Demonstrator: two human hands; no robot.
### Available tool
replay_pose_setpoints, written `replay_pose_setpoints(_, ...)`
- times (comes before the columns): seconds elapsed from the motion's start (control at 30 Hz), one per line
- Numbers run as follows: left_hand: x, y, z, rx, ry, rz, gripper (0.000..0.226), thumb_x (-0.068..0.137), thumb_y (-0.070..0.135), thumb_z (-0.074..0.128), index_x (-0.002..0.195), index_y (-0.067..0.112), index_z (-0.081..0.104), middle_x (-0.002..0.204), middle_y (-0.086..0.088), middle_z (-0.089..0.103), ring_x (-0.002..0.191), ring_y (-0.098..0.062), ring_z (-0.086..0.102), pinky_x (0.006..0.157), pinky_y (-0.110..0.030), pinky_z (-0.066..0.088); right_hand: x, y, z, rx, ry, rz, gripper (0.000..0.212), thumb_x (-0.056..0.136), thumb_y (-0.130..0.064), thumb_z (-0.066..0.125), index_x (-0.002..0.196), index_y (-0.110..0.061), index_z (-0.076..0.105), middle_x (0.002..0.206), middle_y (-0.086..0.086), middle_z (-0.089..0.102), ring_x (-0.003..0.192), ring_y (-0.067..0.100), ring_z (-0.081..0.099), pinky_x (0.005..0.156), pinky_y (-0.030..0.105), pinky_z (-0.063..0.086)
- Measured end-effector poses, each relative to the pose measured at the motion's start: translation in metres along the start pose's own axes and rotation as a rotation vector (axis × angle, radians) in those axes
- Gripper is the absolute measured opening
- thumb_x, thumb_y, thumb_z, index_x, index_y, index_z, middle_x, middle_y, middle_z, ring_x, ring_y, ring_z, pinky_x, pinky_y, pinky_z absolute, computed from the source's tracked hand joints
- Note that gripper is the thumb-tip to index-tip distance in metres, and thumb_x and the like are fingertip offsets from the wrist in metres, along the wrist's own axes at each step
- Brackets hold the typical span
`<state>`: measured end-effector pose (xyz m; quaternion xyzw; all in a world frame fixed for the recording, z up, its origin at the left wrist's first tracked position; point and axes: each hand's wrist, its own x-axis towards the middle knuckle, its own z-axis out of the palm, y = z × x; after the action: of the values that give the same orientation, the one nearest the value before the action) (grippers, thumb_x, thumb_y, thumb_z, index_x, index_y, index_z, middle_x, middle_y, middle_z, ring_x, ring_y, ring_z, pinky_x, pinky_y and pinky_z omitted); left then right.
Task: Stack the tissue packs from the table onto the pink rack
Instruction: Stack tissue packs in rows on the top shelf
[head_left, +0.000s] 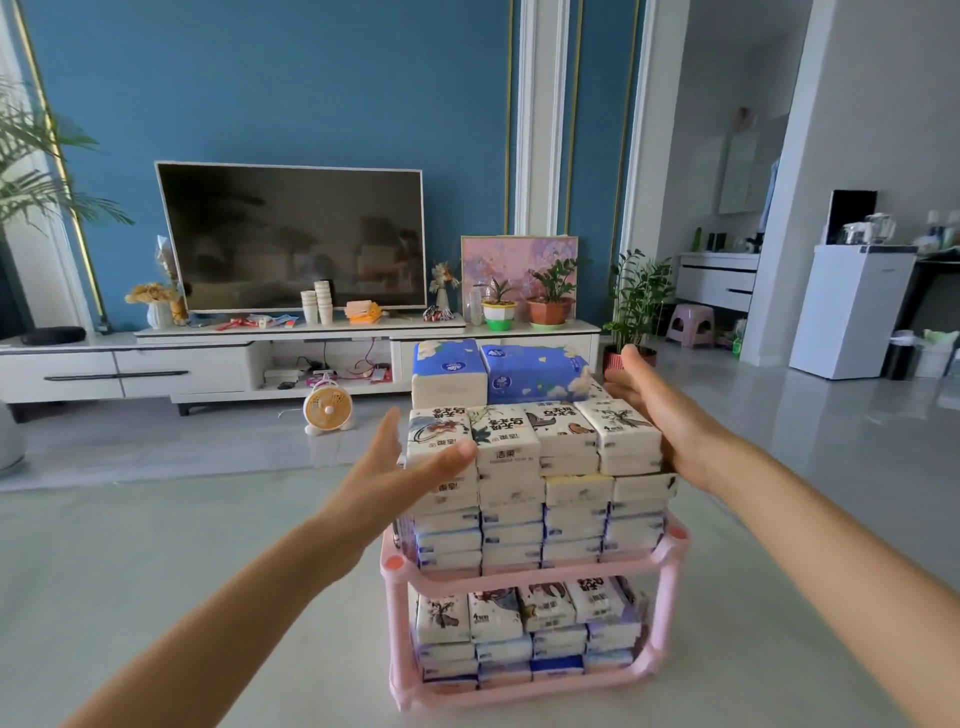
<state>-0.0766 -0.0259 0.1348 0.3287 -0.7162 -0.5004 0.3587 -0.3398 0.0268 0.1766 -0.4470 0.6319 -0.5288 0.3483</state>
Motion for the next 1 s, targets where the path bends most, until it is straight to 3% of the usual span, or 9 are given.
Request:
replay_pose_setpoints(0.07,-0.002,0.007,0.004,-0.021,-0.016,0.051,0.096,0.051,0.067,0.072,0.133,0.029,0.038,0.126,0.002,0.06,0.116,-0.014,0.057,0.094,-0.033,0.048,0.002,0.001,0.001,-0.04,0.034,-0.036,0.067,0.087,-0.067,0.03,0.132,-0.021,0.047,0.136,-0.001,0.049,0.125,0.017,0.045,0.112,0.043,0.028)
replay_pose_setpoints(0.13,-0.004,0.013,0.009,-0.039,-0.002,0.066,0.065,0.062,0.055,0.076,0.116,0.032,0.046,0.109,0.005,0.068,0.096,-0.007,0.066,0.085,-0.025,0.052,0.003,0.0,0.003,-0.051,0.065,-0.074,0.058,0.091,-0.063,0.029,0.121,-0.02,0.054,0.131,0.0,0.052,0.122,0.017,0.046,0.112,0.043,0.028)
replay_pose_setpoints(0.2,-0.006,0.017,0.014,-0.071,0.017,0.053,0.045,0.068,0.048,0.072,0.102,0.037,0.045,0.1,0.007,0.068,0.086,-0.003,0.065,0.079,-0.019,0.053,0.002,0.0,0.0,-0.043,0.08,-0.125,0.055,0.094,-0.057,0.028,0.127,-0.02,0.05,0.135,0.001,0.05,0.125,0.016,0.045,0.112,0.041,0.027)
replay_pose_setpoints(0.3,-0.008,0.016,0.014,-0.072,0.003,0.076,0.088,0.038,0.069,0.077,0.113,0.037,0.045,0.105,0.004,0.07,0.09,-0.007,0.068,0.066,-0.013,0.053,-0.011,0.003,-0.013,0.007,0.033,-0.22,0.059,0.093,-0.053,0.035,0.14,-0.017,0.038,0.144,0.0,0.042,0.13,0.014,0.04,0.113,0.033,0.027)
replay_pose_setpoints(0.37,-0.009,0.011,0.013,-0.063,-0.008,0.086,0.1,0.035,0.064,0.08,0.122,0.031,0.043,0.108,0.002,0.07,0.095,-0.01,0.067,0.073,-0.019,0.055,-0.025,0.007,-0.023,-0.039,-0.075,-0.28,0.068,0.084,-0.054,0.051,0.143,-0.027,0.032,0.147,-0.009,0.035,0.132,0.007,0.035,0.111,0.029,0.026)
replay_pose_setpoints(0.47,-0.008,0.007,0.014,-0.067,0.006,0.082,0.1,0.041,0.052,0.086,0.127,0.024,0.042,0.109,0.0,0.069,0.098,-0.013,0.067,0.082,-0.028,0.055,-0.043,0.022,-0.03,-0.237,-0.251,-0.327,0.099,0.066,-0.043,0.077,0.142,-0.048,0.014,0.148,-0.022,0.018,0.135,-0.001,0.02,0.111,0.024,0.019)
replay_pose_setpoints(0.57,-0.007,0.005,0.017,-0.054,0.015,0.088,0.107,0.036,0.054,0.087,0.127,0.02,0.043,0.11,-0.002,0.069,0.1,-0.015,0.067,0.086,-0.034,0.055,-0.049,0.028,-0.028,-0.337,-0.277,-0.37,0.105,0.056,-0.052,0.079,0.137,-0.053,0.012,0.148,-0.024,0.017,0.135,-0.002,0.022,0.104,0.008,0.023)
replay_pose_setpoints(0.77,-0.004,0.007,0.023,-0.053,0.037,0.118,0.09,0.046,0.048,0.082,0.123,0.016,0.049,0.107,0.0,0.07,0.097,-0.012,0.067,0.077,-0.022,0.055,-0.049,0.027,-0.022,-0.366,-0.236,-0.385,0.093,0.065,-0.041,0.068,0.144,-0.034,0.02,0.15,-0.009,0.029,0.136,0.008,0.031,0.114,0.032,0.026)
replay_pose_setpoints(1.0,-0.003,0.011,0.027,-0.059,0.095,0.062,0.075,0.056,0.035,0.077,0.122,0.019,0.046,0.107,-0.002,0.069,0.098,-0.015,0.066,0.09,-0.035,0.051,-0.048,0.029,-0.022,-0.332,-0.206,-0.387,0.084,0.075,-0.017,0.072,0.144,-0.025,0.025,0.129,-0.017,0.043,0.118,-0.002,0.044,0.09,0.0,0.036)
